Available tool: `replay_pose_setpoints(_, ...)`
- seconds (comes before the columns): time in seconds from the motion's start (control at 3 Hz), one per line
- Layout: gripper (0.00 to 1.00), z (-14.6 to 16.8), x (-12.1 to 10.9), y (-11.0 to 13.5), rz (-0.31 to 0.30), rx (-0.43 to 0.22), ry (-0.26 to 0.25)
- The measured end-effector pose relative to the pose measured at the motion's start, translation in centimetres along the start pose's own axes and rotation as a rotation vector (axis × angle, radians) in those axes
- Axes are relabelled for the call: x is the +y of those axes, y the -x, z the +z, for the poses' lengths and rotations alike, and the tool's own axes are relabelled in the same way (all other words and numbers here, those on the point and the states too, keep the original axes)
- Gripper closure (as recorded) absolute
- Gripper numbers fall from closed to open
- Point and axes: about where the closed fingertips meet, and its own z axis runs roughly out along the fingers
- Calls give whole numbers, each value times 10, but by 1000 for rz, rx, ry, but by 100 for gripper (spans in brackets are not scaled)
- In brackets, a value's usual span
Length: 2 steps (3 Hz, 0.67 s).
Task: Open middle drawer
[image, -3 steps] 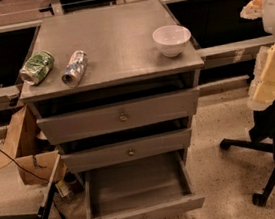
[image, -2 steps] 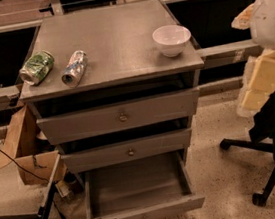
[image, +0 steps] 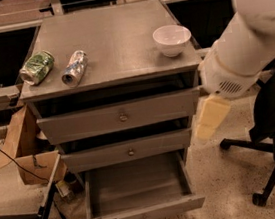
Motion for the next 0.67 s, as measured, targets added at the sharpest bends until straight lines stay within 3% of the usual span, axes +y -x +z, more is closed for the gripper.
replay_pose_setpoints(0.67, 0, 141, 29, 26, 122, -83, 63)
